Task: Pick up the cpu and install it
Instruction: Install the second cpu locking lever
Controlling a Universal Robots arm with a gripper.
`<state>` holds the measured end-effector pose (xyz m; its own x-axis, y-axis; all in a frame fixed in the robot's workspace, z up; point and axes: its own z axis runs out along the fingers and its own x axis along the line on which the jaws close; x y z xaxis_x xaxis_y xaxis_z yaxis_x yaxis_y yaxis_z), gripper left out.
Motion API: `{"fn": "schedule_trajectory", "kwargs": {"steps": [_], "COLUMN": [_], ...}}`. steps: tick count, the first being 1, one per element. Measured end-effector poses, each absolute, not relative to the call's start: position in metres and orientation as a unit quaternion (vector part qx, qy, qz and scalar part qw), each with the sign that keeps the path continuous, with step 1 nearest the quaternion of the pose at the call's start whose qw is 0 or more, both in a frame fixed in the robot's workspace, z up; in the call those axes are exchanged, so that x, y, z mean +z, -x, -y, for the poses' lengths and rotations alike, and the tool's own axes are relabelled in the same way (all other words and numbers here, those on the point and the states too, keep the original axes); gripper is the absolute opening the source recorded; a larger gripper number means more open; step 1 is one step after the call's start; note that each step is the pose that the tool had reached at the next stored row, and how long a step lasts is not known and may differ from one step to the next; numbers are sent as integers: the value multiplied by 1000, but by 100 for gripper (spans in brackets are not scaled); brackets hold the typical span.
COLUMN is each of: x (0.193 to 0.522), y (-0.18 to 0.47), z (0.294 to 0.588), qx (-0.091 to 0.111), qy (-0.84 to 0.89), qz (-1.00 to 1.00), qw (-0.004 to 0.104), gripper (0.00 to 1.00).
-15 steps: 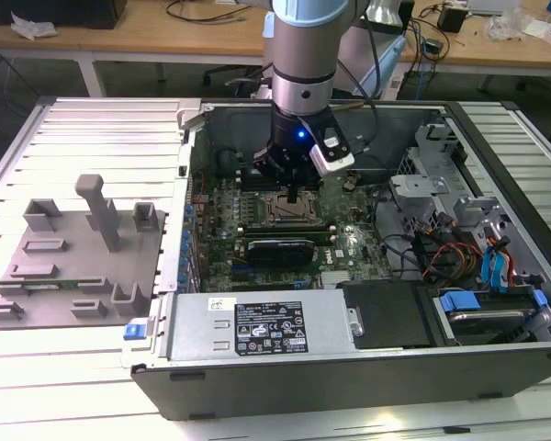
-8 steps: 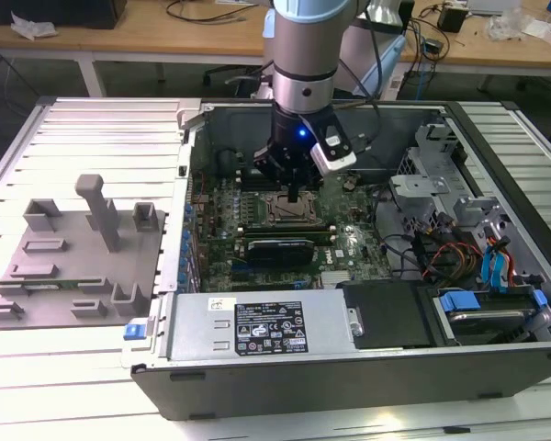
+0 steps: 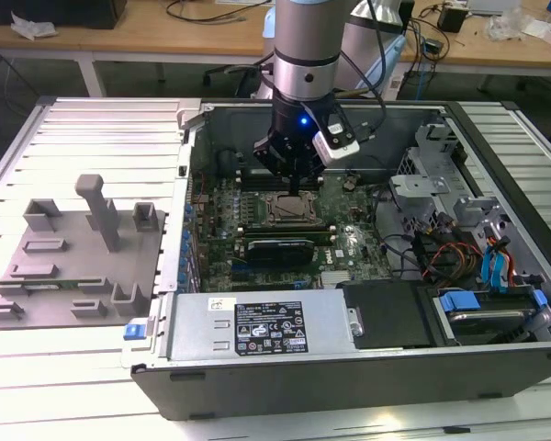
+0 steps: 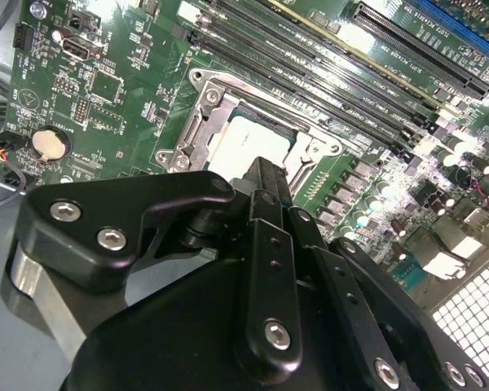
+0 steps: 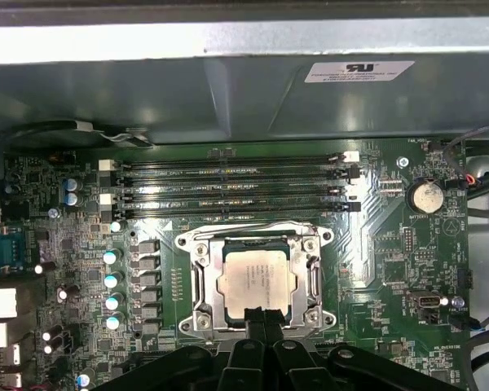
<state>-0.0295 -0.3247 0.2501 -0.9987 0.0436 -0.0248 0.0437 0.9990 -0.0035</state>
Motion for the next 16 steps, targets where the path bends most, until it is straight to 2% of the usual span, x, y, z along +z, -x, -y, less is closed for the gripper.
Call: {"fn": "schedule_trajectory", "kwargs": {"steps": [11,16], "x": [250,250], "y": [29,30], "z": [326,343], "qx": [-1,-1], "qy": [-22,-22], "qz": [-1000,-1000], "qw": [12,12], "gripper": [11,11]}}
